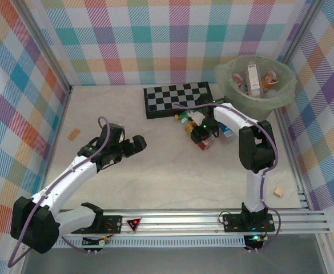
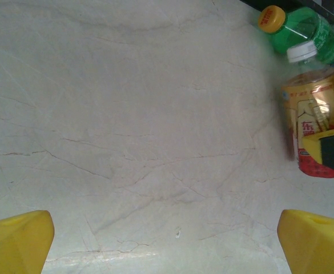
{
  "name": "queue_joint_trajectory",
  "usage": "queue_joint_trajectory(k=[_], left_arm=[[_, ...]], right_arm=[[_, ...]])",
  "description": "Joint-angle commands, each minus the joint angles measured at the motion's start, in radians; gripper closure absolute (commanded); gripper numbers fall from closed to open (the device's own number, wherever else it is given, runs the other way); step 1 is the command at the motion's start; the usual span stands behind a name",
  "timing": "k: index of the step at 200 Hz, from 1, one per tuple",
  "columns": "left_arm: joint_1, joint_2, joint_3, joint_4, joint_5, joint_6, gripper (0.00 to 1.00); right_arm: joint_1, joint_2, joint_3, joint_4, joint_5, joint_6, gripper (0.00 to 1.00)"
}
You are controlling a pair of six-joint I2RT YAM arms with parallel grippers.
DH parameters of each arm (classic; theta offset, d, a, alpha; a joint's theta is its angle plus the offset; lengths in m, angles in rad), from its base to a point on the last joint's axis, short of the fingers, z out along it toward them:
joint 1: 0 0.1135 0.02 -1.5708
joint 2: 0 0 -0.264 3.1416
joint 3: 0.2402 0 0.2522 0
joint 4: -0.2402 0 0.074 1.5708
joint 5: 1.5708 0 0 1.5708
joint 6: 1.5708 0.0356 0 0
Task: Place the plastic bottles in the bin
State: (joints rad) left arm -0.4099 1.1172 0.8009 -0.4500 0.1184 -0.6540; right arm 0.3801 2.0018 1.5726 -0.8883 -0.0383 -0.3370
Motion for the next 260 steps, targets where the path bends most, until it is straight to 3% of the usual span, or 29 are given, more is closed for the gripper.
queue_joint_trajectory(k=[1, 47, 76, 114, 165, 215, 260], left_arm=[[0.01, 0.004, 0.014, -0.013, 0.003, 0.014, 0.0], [0.01, 0.015, 0.018, -0.007, 0.009, 0.015, 0.0], [0.01, 0.017, 0.014, 0.0, 0.012, 0.015, 0.0], [0.01, 0.006, 0.01, -0.001, 0.013, 0.014, 0.0], [0.01, -0.027, 0.009, -0.024, 0.003, 0.015, 0.0], [0.01, -0.058, 0.006, -0.044, -0.005, 0.01, 0.0], [0.01, -0.073, 0.005, -0.062, -0.017, 0.01, 0.0]], right_arm=[[0.003, -0.098, 0.085, -0.058, -0.065, 0.06, 0.42], [0.002, -0.255, 0.258, -0.108, -0.089, 0.164, 0.48], [-0.018, -0.308, 0.42, -0.113, 0.042, 0.216, 0.51], [-0.138, -0.311, 0.57, -0.054, 0.161, 0.301, 0.51], [-0.298, -0.182, 0.749, -0.047, 0.216, 0.34, 0.52], [-0.35, 0.01, 0.93, -0.181, 0.204, 0.347, 0.51], [-0.362, 0.061, 0.93, -0.272, 0.146, 0.353, 0.47]])
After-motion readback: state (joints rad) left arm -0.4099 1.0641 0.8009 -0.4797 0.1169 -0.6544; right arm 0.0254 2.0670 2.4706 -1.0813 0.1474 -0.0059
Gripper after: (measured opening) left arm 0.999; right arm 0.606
